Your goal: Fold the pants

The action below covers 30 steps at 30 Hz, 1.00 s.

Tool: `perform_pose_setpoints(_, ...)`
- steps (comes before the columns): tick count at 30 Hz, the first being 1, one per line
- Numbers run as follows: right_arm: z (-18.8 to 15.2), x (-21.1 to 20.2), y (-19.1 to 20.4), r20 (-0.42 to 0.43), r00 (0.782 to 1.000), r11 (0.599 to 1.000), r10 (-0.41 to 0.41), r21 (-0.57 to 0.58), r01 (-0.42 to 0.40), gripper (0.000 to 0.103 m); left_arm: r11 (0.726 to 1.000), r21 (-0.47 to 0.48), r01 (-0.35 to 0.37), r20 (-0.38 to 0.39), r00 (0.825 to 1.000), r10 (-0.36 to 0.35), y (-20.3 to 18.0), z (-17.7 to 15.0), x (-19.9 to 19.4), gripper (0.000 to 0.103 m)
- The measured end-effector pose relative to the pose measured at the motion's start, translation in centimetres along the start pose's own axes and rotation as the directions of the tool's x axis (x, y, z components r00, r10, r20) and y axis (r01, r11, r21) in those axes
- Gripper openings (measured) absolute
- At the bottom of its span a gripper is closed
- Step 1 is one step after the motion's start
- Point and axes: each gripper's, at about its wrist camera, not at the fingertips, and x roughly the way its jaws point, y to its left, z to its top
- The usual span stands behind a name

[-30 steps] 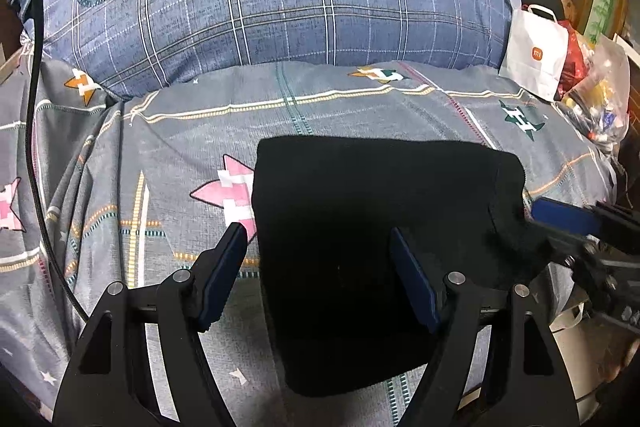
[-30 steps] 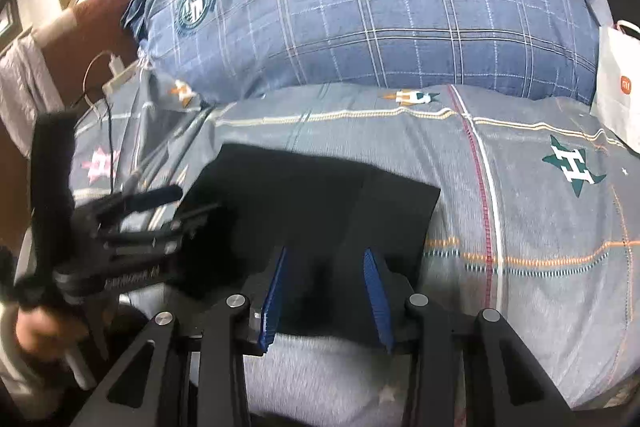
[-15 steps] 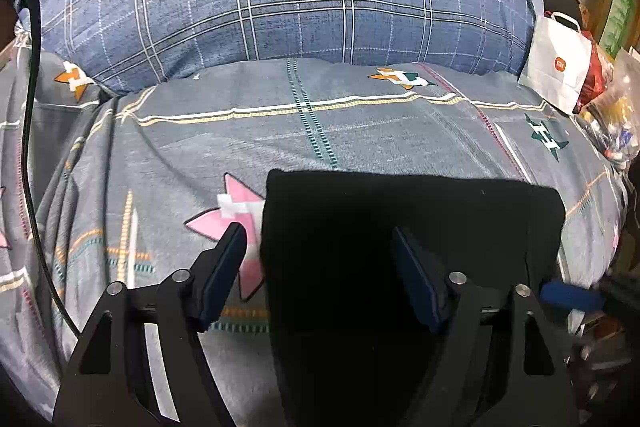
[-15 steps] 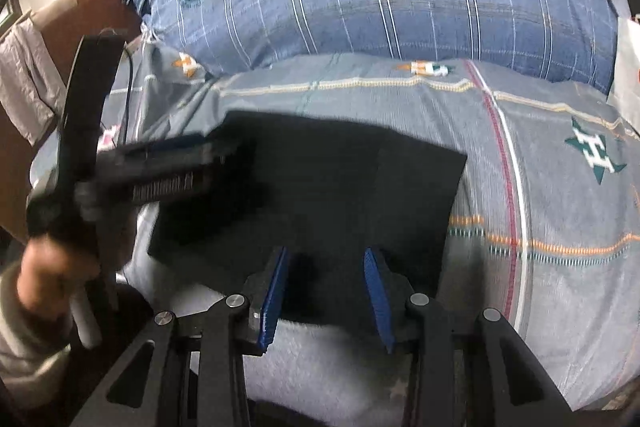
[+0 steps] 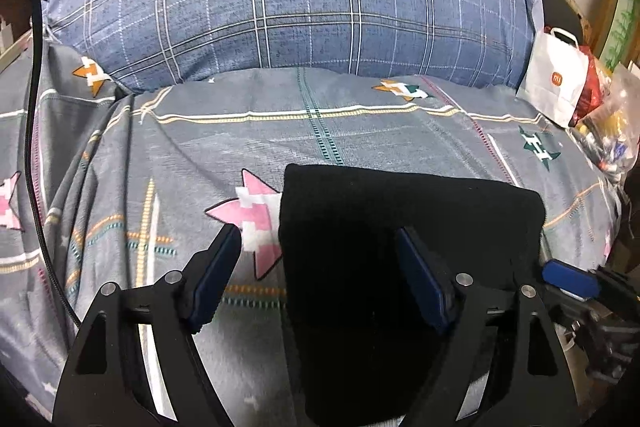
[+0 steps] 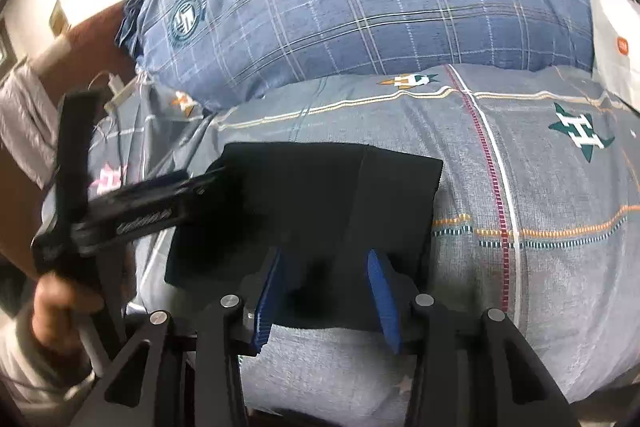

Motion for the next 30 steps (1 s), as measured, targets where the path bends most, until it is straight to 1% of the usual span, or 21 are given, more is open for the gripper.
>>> perform_pose_setpoints(3,0.2,0.1,0.1,0.012,1.0,1.0,0.002,0.025,-0.002,0.042,1.0,0.009,0.001,0.009,1.0,-0.001,0.1,-0.3,-0.9,0.081)
perform_pose_setpoints(6,0.4,0.5,0.4,0.016,1.0,0.999,-0.001,0.04,0.0,0.043,1.0,-0.002,0.009,0.012,1.0,-0.009,0.3,-0.6,-1.5,0.081)
perform_pose_setpoints(11,0.5,1.3,0.7,0.0,1.0,0.999,-0.014,0.046,0.014,0.043,1.0,-0.004,0.01,0.026,1.0,-0.009,0.3,-1.0,-2.3,0.081)
perform_pose_setpoints(16,0.5,1.5,1.1,0.01,1.0,0.999,-0.03,0.045,0.029,0.043,1.0,-0.002,0.02,0.024,1.0,-0.02,0.2,-1.5,-2.5,0.081)
perform_pose_setpoints(19,0.6,1.7,1.4,0.0,1.0,0.999,-0.019,0.048,0.019,0.043,1.0,-0.003,0.014,0.029,0.999,-0.014,0.3,-1.7,-2.8,0.081)
perform_pose_setpoints(23,0.9,2.2,1.8,-0.02,0.999,0.999,-0.039,0.03,0.04,0.044,1.0,-0.02,0.019,0.01,1.0,-0.019,0.5,-1.7,-3.1,0.081)
perform_pose_setpoints(26,1.1,2.2,2.0,-0.013,0.999,0.998,-0.05,0.033,0.05,0.044,1.0,-0.021,0.005,0.01,1.0,-0.005,0.8,-2.0,-3.8,0.081)
perform_pose_setpoints(30,1.3,2.4,1.9,-0.024,0.999,0.996,-0.044,0.08,0.045,0.044,0.999,-0.043,-0.013,0.009,1.0,0.013,1.5,-2.5,-6.1,0.081)
